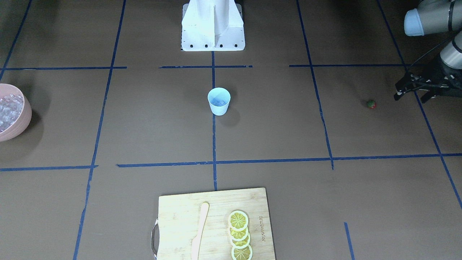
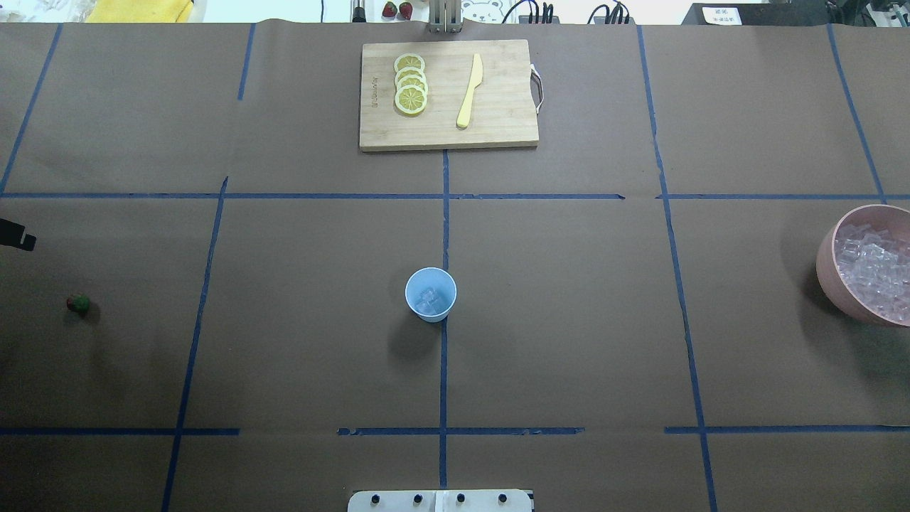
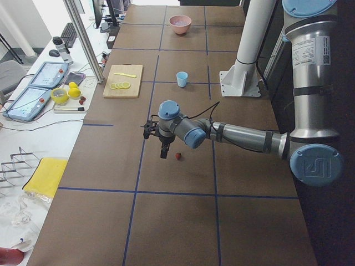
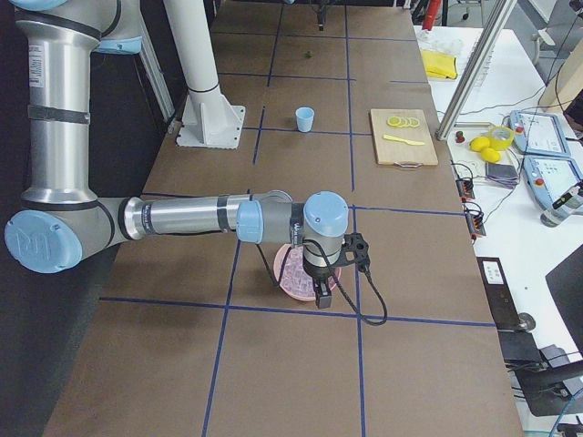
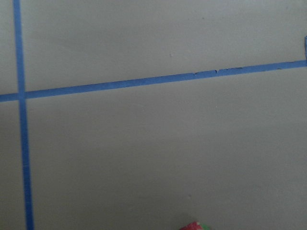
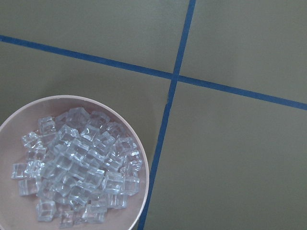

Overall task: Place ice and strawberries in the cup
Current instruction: 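Lower the left gripper onto the red strawberry and grasp it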

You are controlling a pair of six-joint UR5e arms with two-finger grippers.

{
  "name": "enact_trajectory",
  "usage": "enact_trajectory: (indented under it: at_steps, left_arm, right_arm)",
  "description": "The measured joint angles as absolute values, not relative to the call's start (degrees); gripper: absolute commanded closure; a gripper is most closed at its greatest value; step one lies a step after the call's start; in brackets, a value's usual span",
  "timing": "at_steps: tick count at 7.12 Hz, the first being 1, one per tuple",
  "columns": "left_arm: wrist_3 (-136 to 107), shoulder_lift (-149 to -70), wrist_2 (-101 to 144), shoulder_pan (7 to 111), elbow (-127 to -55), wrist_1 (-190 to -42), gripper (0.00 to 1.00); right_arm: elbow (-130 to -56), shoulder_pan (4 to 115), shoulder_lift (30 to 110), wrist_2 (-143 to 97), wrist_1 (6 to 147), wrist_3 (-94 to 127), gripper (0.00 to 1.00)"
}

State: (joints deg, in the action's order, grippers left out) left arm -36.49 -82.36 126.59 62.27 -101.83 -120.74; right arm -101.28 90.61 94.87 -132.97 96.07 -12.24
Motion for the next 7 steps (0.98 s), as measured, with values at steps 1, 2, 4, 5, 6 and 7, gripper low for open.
enact_trajectory:
  at_steps: [1, 2, 4, 5, 6, 7]
  left_arm:
    - [-40.6, -82.3, 124.4, 59.0, -99.5, -125.9, 0.00]
    - [-44.0, -82.2, 122.6, 56.2, -97.9, -129.9, 0.00]
    - [-46.5, -81.3, 119.6, 52.1, -96.8, -132.9, 0.00]
    - [-46.8, -81.0, 118.9, 51.0, -96.3, -133.6, 0.00]
    - [-47.1, -81.0, 118.6, 50.4, -95.1, -135.1, 0.00]
    - [-47.2, -81.0, 118.6, 50.0, -93.8, -136.9, 0.01]
  right_arm:
    - [-101.3, 90.6, 94.9, -133.0, 96.0, -12.3, 0.01]
    - [-101.4, 90.6, 94.9, -133.0, 96.0, -12.2, 0.01]
    - [-101.5, 90.6, 95.0, -132.9, 96.0, -12.2, 0.01]
    - [-101.5, 90.6, 95.0, -132.9, 96.0, -12.2, 0.01]
    - [-101.5, 90.6, 95.0, -132.9, 96.0, -12.2, 0.01]
    - [-101.5, 90.6, 95.0, -132.9, 96.0, -12.3, 0.01]
